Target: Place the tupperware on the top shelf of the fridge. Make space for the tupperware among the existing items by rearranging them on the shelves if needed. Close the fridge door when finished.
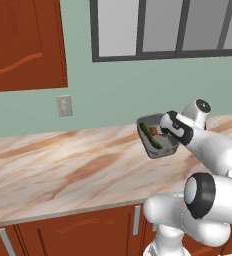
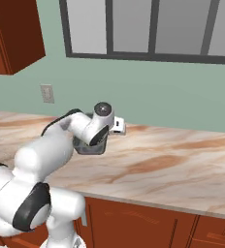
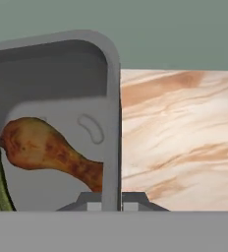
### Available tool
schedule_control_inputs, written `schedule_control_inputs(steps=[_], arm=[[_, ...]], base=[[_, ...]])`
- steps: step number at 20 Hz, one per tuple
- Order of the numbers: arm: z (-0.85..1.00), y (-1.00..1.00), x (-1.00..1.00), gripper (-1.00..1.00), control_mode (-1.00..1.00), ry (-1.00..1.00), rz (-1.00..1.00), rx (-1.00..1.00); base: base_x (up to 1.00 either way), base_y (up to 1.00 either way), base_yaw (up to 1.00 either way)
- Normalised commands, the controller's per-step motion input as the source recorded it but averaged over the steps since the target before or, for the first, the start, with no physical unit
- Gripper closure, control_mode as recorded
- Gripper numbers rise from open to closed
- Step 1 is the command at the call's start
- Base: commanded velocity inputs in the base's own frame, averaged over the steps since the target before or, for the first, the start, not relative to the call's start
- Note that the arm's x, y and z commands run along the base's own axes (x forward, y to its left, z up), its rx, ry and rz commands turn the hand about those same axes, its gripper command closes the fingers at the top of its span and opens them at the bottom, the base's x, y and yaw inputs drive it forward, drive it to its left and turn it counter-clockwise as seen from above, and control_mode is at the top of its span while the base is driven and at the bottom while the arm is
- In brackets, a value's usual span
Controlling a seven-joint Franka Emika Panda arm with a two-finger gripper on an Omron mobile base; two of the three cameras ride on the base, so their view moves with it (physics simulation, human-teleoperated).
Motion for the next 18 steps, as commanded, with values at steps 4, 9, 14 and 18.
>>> schedule_control_inputs(steps=[4, 9, 14, 18], arm=[[1.00, 0.39, -0.86, 1.00, -1.00, -0.31, -0.03, 0.01], [1.00, 0.33, -0.88, 1.00, -1.00, -0.15, 0.00, 0.00], [0.84, 0.04, -0.87, 1.00, -1.00, 0.08, 0.00, 0.03], [0.81, 0.00, -0.59, 1.00, -1.00, 0.35, 0.00, 0.11]], base=[[0.00, 0.00, 0.00], [0.00, 0.00, 0.00], [0.00, 0.00, 0.00], [0.00, 0.00, 0.00]])
